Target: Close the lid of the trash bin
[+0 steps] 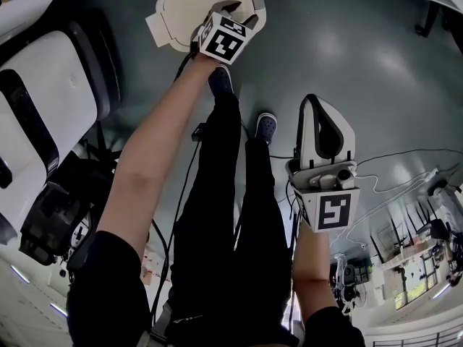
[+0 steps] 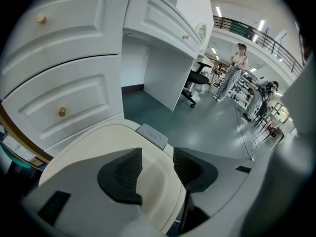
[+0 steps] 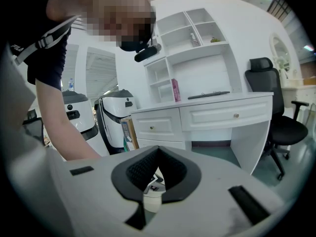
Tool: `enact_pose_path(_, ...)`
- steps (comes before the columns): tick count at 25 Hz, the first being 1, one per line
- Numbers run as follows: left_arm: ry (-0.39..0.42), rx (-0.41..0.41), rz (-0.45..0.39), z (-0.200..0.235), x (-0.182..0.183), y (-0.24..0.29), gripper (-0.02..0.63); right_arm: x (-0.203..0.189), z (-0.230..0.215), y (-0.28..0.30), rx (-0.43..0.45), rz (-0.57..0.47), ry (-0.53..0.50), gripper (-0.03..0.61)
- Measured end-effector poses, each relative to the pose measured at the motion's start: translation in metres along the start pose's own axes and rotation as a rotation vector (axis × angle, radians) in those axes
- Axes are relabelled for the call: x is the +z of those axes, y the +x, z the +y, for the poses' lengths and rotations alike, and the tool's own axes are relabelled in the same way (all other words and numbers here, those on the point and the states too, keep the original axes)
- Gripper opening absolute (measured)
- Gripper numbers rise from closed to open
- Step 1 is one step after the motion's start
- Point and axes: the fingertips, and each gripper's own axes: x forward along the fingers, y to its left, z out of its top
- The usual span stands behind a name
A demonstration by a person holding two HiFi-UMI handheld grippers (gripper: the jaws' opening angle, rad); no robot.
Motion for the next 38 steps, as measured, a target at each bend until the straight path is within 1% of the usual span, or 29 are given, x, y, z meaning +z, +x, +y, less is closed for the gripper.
enact_pose_path(4, 0.001, 0.001, -0.077, -0.016, 0.011, -0.018, 0.207, 0.004, -0.002, -0.012, 0.004, 0.006, -0.013, 0.005)
enact_pose_path(7, -0.031, 0.007, -0.149, -0.030, 0.027, -0.046, 0.215, 0.016, 0.001, -0.023, 0.004, 0.007, -0.020, 0.005)
enact_pose_path(9, -0.058, 0.025, -0.195, -0.035, 0.038, -0.068, 0.221, 0.030, 0.004, -0.029, 0.011, -0.006, -0.031, 0.005)
enact_pose_path(11, -0.096, 0.050, -0.229, -0.041, 0.043, -0.093, 0.235, 0.048, 0.011, -0.036, 0.024, -0.027, -0.048, 0.005)
enact_pose_path(15, -0.173, 0.094, -0.286, -0.060, 0.040, -0.154, 0.235, 0.085, 0.025, -0.057, 0.048, -0.051, -0.028, 0.005)
enact_pose_path(19, -0.300, 0.149, -0.383, -0.057, 0.038, -0.223, 0.235, 0.127, 0.042, -0.068, 0.078, -0.068, -0.110, 0.005)
enact_pose_path(23, -0.352, 0.188, -0.467, -0.070, 0.038, -0.298, 0.235, 0.165, 0.059, -0.087, 0.101, -0.072, -0.175, 0.005)
enact_pose_path(25, -0.366, 0.198, -0.509, -0.083, 0.043, -0.338, 0.235, 0.183, 0.068, -0.098, 0.109, -0.079, -0.185, 0.005)
enact_pose_path(28, -0.356, 0.220, -0.585, -0.102, 0.056, -0.400, 0.235, 0.211, 0.083, -0.120, 0.114, -0.101, -0.200, 0.005)
enact_pose_path(32, -0.347, 0.252, -0.713, -0.129, 0.078, -0.481, 0.235, 0.250, 0.098, -0.156, 0.123, -0.134, -0.224, 0.006)
enact_pose_path(35, -0.356, 0.253, -0.770, -0.150, 0.083, -0.528, 0.235, 0.274, 0.112, -0.184, 0.139, -0.147, -0.275, 0.005)
enact_pose_path(38, -0.349, 0.277, -0.829, -0.169, 0.087, -0.581, 0.235, 0.295, 0.124, -0.207, 0.153, -0.164, -0.312, 0.005)
